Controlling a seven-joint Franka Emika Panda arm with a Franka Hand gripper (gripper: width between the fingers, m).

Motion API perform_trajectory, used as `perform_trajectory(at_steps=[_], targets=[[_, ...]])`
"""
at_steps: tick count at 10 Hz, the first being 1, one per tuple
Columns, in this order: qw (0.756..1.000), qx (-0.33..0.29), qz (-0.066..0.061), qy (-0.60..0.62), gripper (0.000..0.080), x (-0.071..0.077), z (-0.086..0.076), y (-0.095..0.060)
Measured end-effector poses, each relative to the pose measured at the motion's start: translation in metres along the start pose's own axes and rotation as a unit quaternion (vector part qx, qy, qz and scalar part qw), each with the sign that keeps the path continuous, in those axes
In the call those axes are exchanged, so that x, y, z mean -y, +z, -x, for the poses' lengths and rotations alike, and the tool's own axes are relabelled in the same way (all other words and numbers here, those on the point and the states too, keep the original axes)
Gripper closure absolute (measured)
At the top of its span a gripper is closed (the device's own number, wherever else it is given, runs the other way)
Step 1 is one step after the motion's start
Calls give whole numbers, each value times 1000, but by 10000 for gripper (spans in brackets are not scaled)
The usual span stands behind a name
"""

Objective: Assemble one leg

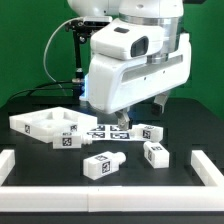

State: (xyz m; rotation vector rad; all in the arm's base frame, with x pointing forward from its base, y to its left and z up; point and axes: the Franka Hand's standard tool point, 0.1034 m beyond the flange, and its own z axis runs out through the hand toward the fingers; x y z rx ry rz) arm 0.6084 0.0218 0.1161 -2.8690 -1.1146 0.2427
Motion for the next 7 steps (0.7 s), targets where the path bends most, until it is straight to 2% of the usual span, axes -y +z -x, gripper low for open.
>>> perform_trajectory(at_steps=[5,6,7], targets=[[1000,0,1,-2,150,0,1,2],[999,-28,24,-10,150,-3,1,11],[998,-43,36,-7,150,5,13,28]])
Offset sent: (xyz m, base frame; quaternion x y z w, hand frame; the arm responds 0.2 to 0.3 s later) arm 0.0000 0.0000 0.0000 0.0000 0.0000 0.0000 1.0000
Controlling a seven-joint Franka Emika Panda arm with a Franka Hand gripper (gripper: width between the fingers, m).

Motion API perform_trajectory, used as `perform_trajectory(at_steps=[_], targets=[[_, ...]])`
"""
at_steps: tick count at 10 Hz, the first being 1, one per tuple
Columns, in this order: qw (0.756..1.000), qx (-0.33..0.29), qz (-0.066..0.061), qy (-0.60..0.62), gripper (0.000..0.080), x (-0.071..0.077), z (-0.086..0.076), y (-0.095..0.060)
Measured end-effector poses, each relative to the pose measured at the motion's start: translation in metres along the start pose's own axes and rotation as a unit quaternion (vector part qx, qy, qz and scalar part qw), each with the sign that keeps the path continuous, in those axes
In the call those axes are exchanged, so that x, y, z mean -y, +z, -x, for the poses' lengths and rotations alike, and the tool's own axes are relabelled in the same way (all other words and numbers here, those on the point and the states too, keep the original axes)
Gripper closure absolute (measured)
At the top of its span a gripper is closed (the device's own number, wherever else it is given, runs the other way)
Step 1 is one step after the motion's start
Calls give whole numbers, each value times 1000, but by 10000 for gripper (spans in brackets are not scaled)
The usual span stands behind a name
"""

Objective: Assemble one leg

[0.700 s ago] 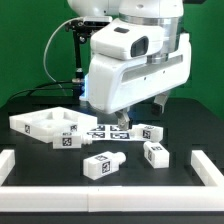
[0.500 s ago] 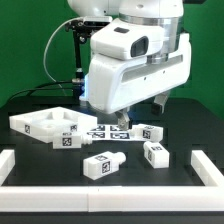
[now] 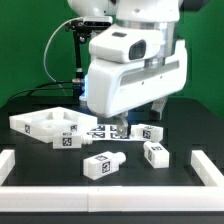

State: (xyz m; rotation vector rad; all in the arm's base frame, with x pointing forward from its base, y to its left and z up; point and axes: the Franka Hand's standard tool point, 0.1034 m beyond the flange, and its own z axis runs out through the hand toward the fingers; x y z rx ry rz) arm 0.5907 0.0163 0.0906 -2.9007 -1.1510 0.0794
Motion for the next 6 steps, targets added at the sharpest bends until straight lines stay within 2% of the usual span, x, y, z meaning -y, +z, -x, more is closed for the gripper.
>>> perform_trajectory(at_steps=[1,3,5,6], targets=[[1000,6,-5,11,150,9,13,12],[999,9,-8,41,150,34,0,16],[999,10,-8,33,150,29,3,17],[999,8,-10,50,150,33,2,18]])
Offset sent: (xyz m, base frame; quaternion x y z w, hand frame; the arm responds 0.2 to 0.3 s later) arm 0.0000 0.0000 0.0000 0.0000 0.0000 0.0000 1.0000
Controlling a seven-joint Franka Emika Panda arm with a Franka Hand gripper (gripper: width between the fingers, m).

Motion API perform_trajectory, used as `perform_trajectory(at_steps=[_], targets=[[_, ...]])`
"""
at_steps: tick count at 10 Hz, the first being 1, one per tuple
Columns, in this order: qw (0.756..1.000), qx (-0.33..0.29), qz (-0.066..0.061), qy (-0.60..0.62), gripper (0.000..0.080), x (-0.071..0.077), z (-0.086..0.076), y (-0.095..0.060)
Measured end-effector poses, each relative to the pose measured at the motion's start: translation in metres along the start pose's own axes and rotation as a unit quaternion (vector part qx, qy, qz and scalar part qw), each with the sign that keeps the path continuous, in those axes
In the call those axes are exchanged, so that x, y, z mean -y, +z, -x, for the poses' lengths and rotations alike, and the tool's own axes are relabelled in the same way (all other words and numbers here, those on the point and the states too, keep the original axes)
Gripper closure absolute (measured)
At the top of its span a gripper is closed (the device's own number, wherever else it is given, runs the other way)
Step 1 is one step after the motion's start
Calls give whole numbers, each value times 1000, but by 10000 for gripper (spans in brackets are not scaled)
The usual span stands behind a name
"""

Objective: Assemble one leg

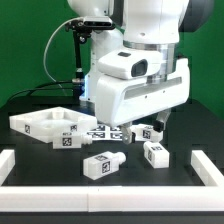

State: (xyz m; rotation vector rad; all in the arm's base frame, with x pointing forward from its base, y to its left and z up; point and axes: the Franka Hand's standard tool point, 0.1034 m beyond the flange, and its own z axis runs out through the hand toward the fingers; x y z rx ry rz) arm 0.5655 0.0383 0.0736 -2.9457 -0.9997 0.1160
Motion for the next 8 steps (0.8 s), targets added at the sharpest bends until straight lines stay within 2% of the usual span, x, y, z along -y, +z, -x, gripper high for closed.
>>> perform_trajectory(at_steps=[1,3,5,8], targets=[[998,-3,-8,56,150,13,5,11],[993,-3,-17,115,150,44,18,46],[993,3,-21,120,150,51,18,66],[994,0,-15,105,150,57,14,70]])
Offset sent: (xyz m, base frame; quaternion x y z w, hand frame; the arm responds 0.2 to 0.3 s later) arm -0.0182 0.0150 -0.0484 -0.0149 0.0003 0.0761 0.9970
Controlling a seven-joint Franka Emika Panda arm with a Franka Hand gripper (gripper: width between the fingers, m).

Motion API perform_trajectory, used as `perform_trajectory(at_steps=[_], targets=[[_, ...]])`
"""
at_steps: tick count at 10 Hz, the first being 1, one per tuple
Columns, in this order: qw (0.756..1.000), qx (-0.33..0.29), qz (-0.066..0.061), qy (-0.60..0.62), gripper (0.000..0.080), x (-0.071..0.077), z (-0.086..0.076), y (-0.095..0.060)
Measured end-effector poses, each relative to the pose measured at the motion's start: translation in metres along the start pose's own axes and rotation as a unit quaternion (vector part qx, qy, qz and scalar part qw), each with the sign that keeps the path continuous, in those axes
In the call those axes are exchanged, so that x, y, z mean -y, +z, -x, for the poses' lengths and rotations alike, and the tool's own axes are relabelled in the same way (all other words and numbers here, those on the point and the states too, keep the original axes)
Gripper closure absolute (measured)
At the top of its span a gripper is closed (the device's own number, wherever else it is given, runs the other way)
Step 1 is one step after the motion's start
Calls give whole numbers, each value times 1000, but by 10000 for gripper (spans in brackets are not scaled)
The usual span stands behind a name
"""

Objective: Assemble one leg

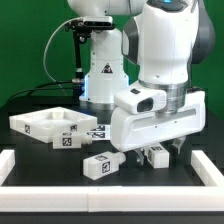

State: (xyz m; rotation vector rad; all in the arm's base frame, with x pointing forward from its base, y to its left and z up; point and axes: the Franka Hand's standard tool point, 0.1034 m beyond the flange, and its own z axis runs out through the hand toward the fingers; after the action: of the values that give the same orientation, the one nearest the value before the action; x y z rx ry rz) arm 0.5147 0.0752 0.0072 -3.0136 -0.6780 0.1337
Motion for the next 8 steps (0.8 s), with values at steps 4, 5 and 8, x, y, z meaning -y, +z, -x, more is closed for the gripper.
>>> perform_trajectory(at_steps=[4,5,8], targets=[[1000,-1,0,8,517,2,0,-1],[999,1,-1,50,517,19,2,-11],[995,-3,4,103,516,83,11,-36]])
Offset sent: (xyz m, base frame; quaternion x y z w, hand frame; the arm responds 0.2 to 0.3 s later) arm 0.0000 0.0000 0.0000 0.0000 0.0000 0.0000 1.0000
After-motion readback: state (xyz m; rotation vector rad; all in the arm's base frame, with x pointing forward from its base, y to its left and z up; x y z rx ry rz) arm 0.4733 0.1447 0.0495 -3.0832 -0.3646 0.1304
